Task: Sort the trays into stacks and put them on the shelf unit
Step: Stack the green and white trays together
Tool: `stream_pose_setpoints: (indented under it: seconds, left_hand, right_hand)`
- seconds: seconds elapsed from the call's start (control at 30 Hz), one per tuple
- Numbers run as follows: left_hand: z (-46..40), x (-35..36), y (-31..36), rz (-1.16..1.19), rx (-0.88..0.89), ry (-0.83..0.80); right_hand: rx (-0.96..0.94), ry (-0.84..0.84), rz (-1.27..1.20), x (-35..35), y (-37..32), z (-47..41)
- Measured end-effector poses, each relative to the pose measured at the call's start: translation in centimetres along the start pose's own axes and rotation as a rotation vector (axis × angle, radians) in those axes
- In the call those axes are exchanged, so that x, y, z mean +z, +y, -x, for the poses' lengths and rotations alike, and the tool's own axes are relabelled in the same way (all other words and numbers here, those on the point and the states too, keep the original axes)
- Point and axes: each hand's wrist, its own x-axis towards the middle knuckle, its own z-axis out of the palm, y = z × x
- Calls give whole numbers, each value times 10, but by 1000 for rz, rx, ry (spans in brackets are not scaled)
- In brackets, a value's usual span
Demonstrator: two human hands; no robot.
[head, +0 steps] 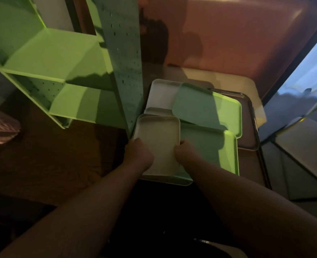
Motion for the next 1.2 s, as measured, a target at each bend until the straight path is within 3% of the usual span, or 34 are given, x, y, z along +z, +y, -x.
stream_pose_setpoints:
  seconds: [0.13, 0.23, 0.43, 0.67, 0.83, 1.2]
  left_hand:
    - [-8, -2, -13, -73, -29, -6]
    - [-14, 1, -24, -14, -74, 16]
    - [-10, 2, -24, 73, -133, 69]
    - [-13, -4, -8, 150, -183, 73]
    - [-10, 12, 48, 315, -177, 54]
    - [-5, 19, 64, 526, -127, 128]
  right_hand:
    - [-77, -62, 368, -3, 2, 4]
    - [-96, -125, 437, -2, 4, 2]
    - [-15, -127, 265, 4, 7, -2]
    - [-6, 1, 50, -7, 10, 6]
    - [20, 73, -38, -60, 36, 3]
    - [6, 15, -271, -77, 52, 17]
